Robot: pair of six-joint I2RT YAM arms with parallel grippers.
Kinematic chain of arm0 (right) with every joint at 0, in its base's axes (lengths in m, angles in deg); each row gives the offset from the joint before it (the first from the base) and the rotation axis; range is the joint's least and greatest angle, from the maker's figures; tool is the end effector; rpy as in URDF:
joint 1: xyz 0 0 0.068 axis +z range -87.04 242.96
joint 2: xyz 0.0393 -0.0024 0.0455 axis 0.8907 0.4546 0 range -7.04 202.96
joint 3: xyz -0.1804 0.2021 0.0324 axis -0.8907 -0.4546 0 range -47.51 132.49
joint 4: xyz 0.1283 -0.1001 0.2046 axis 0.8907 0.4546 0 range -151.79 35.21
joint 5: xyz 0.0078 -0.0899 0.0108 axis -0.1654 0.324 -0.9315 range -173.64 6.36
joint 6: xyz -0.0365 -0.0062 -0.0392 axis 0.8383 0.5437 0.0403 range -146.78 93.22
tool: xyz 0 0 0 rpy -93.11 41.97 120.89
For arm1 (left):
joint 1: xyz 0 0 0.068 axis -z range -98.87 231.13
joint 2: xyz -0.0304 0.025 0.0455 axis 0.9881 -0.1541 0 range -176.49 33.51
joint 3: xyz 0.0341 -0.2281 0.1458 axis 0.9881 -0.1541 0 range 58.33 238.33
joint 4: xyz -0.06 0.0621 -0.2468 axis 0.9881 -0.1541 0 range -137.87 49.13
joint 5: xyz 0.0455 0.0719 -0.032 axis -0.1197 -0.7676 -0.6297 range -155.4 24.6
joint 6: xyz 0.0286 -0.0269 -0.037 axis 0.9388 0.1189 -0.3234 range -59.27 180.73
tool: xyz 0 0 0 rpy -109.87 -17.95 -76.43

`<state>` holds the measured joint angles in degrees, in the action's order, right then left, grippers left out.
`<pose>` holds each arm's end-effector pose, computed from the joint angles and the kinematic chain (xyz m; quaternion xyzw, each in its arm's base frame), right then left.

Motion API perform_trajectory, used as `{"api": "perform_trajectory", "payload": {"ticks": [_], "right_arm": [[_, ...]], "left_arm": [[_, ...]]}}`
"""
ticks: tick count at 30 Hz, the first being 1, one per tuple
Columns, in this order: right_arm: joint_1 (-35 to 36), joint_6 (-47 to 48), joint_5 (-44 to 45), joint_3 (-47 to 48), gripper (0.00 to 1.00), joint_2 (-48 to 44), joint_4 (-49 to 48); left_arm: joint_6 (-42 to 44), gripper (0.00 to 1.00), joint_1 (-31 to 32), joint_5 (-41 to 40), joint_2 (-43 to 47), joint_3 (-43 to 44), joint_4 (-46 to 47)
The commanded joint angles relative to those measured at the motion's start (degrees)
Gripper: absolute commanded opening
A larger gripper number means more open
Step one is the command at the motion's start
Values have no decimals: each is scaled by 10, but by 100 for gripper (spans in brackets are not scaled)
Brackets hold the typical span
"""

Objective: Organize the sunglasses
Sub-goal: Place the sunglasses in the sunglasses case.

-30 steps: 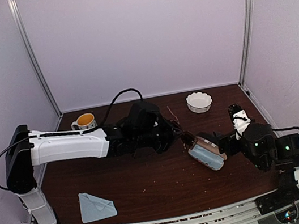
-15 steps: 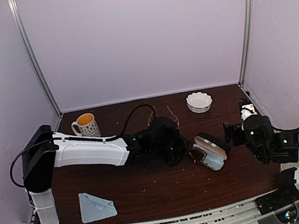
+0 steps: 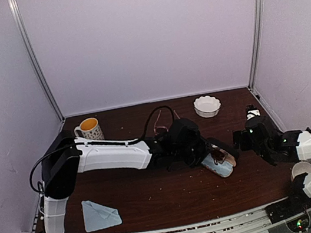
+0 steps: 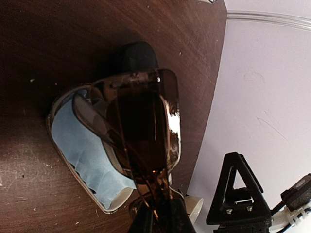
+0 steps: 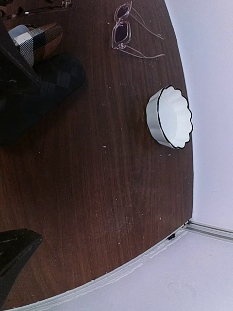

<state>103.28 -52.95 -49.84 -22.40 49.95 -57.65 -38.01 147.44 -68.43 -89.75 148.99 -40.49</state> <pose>0.1650 0.1140 0.1955 0.0259 0.8624 0.0214 0.5051 0.2011 -0.4537 0.1944 -0.2566 0.8369 -0.4758 0.0858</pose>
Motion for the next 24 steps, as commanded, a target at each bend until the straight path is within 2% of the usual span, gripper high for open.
{"api": "perform_trajectory", "payload": {"ticks": [1,6,24], "right_arm": [[-31,-21,-31,16,100,4,13],[-51,-32,-39,-7,100,-30,5],[-62,-34,-48,12,100,11,13]], "left_arm": [[0,0,8,-6,-18,27,19],[-1,0,12,-13,-20,23,12],[7,0,11,2,-73,65,8]]}}
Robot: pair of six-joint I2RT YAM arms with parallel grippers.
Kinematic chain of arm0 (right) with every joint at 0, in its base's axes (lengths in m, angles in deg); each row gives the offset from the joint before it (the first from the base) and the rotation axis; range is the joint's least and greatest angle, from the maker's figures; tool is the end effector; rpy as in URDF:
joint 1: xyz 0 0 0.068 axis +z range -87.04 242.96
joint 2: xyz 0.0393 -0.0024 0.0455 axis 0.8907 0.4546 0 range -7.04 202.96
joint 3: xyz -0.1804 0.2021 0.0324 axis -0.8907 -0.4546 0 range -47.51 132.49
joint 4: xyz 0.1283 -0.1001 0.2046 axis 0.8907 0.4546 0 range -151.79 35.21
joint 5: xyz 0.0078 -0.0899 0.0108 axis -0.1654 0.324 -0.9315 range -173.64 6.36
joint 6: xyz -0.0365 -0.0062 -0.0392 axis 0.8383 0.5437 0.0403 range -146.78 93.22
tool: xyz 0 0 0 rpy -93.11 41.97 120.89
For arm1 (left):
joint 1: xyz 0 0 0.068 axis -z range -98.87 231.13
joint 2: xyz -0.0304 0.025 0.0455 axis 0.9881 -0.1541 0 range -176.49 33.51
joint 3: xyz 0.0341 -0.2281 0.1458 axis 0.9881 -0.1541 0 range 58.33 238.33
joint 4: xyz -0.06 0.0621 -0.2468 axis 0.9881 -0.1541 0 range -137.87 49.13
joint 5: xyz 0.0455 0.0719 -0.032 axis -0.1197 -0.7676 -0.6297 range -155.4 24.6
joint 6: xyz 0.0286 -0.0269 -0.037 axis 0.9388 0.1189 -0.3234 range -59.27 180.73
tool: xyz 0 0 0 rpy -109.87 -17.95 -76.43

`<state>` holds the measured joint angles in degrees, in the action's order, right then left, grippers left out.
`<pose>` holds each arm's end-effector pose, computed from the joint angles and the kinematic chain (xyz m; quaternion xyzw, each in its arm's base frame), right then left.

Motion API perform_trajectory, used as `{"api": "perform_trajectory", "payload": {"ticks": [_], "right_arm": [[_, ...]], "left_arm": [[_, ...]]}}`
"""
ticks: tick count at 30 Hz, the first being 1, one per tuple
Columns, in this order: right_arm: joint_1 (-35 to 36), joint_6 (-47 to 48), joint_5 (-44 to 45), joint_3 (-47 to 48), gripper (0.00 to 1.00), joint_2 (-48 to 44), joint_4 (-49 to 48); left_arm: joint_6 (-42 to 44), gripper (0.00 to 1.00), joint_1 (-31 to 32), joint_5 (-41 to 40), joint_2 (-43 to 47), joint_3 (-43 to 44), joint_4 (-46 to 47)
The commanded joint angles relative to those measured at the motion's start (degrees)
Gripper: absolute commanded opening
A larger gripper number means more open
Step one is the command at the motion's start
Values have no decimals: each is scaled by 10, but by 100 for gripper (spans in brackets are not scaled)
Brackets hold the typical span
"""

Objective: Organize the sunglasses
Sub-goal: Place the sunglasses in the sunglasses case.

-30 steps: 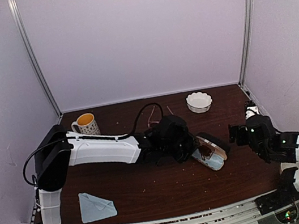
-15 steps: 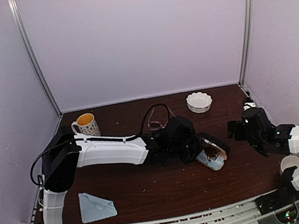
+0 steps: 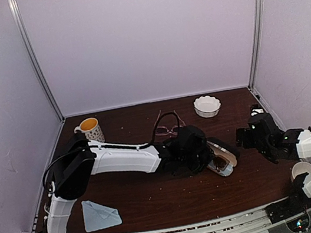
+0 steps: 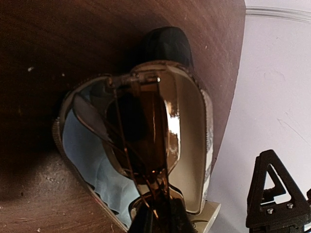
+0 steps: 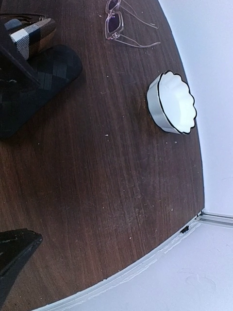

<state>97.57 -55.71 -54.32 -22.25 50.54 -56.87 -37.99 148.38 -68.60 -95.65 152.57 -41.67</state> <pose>0.1754 0.0999 0.1925 0.0694 0.8712 0.0335 0.4848 0.1994 -0.4704 0.1632 -0.2535 0.8528 -0.4495 0.0804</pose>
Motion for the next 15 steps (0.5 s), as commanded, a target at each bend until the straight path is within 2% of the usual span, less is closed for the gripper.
{"api": "perform_trajectory", "payload": {"ticks": [1,15], "right_arm": [[-5,-6,-4,10,100,4,4],[-7,-1,-12,16,100,17,4]], "left_arm": [[7,0,1,3,-16,31,17],[6,2,3,-10,-27,47,-15]]}}
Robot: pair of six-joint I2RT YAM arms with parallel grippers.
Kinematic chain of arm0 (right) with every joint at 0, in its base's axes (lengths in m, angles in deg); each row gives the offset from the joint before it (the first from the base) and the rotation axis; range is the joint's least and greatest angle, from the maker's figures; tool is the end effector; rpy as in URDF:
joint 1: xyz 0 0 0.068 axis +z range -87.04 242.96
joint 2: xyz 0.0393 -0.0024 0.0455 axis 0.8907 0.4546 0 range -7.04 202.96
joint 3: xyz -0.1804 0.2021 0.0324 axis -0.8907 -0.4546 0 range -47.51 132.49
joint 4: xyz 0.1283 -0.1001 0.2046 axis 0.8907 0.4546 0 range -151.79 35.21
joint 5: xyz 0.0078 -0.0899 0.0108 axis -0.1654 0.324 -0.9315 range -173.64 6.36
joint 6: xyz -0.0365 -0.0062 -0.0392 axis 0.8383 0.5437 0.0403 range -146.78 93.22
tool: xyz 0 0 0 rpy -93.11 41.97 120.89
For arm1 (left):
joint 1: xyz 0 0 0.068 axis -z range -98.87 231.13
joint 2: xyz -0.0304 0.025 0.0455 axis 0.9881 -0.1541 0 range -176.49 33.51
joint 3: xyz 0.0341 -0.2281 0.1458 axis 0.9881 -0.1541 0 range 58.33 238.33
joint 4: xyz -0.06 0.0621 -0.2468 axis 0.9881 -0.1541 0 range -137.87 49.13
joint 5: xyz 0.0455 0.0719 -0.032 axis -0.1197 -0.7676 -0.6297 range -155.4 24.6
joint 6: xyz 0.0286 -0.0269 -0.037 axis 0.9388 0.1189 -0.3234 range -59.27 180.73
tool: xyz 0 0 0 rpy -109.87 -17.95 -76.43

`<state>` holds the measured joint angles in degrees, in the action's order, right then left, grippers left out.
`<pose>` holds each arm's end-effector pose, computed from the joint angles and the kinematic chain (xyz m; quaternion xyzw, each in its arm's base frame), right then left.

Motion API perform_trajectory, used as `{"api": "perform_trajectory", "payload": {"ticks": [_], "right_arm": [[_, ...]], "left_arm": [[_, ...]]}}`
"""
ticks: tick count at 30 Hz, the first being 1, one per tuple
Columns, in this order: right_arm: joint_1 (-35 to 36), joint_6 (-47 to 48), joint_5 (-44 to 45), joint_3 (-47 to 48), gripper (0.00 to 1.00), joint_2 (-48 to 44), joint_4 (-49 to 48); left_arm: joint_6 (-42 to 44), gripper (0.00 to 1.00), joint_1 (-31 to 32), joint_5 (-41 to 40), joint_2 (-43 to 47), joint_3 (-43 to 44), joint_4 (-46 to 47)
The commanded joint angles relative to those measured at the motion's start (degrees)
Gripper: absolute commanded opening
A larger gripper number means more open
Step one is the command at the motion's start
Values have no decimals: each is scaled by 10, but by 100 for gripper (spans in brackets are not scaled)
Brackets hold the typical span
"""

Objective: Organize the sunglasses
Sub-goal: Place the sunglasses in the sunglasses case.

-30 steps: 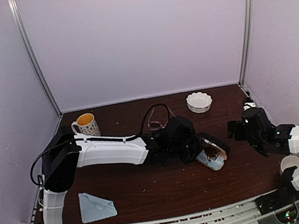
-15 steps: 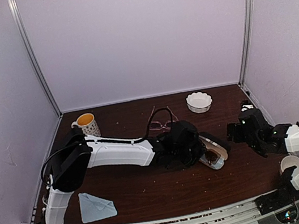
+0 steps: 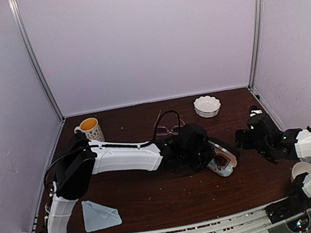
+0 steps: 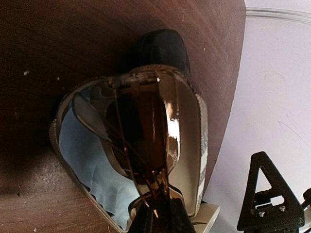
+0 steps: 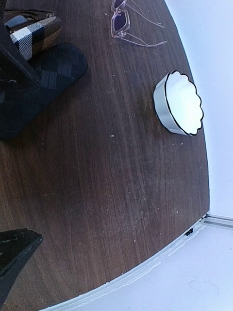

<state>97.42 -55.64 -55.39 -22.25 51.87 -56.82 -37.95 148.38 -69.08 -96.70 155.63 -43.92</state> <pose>0.1770 0.1010 0.1880 0.0630 0.8781 0.0334 0.4732 0.2022 -0.4763 0.1680 -0.2552 0.8532 -0.4471 0.0840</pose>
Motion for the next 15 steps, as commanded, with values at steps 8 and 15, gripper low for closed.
{"api": "perform_trajectory", "payload": {"ticks": [8,15], "right_arm": [[-6,0,-6,18,100,9,3],[-6,2,-9,21,100,14,3]], "left_arm": [[0,3,4,-2,-27,21,13],[-1,7,4,-3,-34,29,13]]}}
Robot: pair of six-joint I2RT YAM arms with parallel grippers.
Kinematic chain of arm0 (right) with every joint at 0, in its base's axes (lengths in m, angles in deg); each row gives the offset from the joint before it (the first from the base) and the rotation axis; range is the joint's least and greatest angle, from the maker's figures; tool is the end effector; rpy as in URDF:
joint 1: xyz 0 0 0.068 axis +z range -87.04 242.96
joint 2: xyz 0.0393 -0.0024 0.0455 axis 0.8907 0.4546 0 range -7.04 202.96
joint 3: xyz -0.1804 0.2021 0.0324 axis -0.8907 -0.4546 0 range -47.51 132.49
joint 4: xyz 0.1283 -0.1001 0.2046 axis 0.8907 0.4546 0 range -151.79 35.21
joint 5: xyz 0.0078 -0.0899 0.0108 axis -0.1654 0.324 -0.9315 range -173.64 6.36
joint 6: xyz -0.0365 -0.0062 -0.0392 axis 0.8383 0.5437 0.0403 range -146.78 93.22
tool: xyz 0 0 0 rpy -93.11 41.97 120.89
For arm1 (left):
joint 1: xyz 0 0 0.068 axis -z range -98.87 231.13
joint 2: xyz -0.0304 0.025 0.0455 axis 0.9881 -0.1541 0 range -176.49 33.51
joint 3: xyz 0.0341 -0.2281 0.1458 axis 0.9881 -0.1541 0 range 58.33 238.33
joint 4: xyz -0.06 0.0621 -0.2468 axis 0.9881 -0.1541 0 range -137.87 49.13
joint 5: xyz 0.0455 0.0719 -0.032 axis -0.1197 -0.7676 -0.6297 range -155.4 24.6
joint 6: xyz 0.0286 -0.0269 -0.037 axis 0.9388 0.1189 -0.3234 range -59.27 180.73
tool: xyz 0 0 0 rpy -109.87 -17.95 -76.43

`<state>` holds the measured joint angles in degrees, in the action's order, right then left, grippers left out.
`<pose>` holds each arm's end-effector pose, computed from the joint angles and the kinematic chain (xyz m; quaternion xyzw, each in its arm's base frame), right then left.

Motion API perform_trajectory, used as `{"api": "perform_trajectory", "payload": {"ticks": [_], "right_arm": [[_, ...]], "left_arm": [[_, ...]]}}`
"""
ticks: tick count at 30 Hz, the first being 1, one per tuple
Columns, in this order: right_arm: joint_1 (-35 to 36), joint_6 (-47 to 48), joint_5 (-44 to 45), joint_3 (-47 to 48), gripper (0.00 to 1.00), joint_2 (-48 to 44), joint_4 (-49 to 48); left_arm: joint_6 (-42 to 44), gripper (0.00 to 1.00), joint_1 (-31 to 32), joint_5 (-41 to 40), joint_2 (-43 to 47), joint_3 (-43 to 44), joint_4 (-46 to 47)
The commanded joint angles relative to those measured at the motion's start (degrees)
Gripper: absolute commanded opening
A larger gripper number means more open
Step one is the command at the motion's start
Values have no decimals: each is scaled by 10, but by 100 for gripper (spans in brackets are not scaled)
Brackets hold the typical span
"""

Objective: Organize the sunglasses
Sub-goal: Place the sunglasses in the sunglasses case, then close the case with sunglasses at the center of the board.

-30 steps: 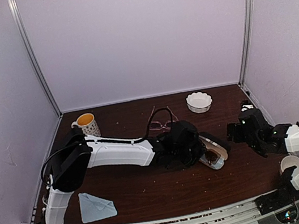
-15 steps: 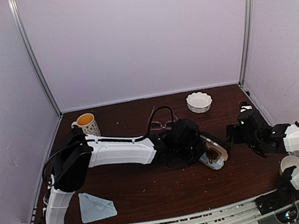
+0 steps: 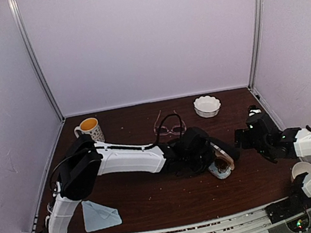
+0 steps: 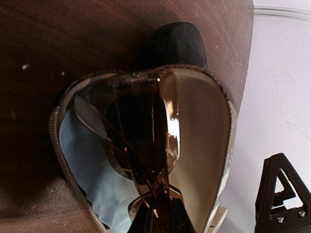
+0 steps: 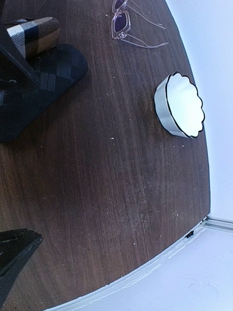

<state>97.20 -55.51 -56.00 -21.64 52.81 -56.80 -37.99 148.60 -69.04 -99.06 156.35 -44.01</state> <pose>0.1796 0.1023 0.1882 0.0606 0.8803 0.0346 0.4692 0.2018 -0.4805 0.1514 -0.2551 0.8602 -0.4339 0.0813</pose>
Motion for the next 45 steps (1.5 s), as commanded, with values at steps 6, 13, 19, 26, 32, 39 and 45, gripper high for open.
{"api": "perform_trajectory", "payload": {"ticks": [6,13,19,26,32,39,45], "right_arm": [[-5,2,-4,17,100,7,3],[-5,2,-4,18,100,11,4],[-5,1,-5,20,100,14,5],[-5,2,-5,22,100,16,7],[-6,2,-4,23,100,16,8],[-6,1,-2,17,100,1,10],[-6,9,-10,19,100,-21,20]], "left_arm": [[3,10,2,-3,-10,28,4],[4,16,2,5,-10,24,1],[6,25,2,12,-9,22,12],[22,30,2,13,0,24,15],[63,32,2,0,35,5,15],[134,47,0,-18,103,-64,27],[204,57,-5,-23,164,-135,48]]}}
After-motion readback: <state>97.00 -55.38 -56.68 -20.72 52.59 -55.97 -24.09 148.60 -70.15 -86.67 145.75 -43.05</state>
